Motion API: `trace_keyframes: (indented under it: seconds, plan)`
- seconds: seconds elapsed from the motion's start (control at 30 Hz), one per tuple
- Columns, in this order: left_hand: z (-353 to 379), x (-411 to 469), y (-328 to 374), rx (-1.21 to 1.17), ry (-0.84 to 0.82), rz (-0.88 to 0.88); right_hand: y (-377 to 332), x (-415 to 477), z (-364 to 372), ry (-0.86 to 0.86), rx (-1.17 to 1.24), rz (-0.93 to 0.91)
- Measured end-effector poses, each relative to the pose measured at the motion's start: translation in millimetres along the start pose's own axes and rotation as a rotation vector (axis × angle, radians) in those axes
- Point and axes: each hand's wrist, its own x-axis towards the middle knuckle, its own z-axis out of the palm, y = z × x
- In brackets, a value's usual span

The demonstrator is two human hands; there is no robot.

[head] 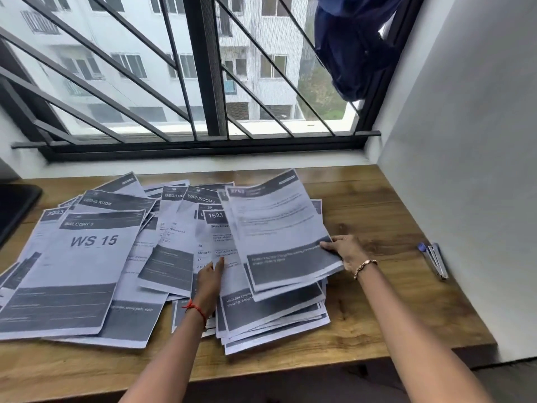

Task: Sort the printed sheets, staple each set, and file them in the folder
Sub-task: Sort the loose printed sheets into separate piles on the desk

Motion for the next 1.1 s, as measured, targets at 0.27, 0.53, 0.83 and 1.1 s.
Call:
trace_keyframes:
  seconds: [0.27,0.53,0.83,1.1]
  plan:
    - [-1.3,-0.7,0.0,0.106,-0.021,0.032,6.7,-9.4,7.1,-0.075,-0.374,-0.013]
    - [-1.7,-5.2,-2.0,0.027,-0.106,0.100,-9.9,-19.1,26.3,-0.293,-0.954,0.002]
    - [-11.1,-7.3,13.5,-0.205,-0.158,0.013,-23.6,-7.5,47.4,-0.093,-0.751,-0.276]
    - [-47.7,-11.9,36.7,-0.269,-0.221,0.053,-27.0,-24.8,87.3,-0.297,-0.271,-0.221]
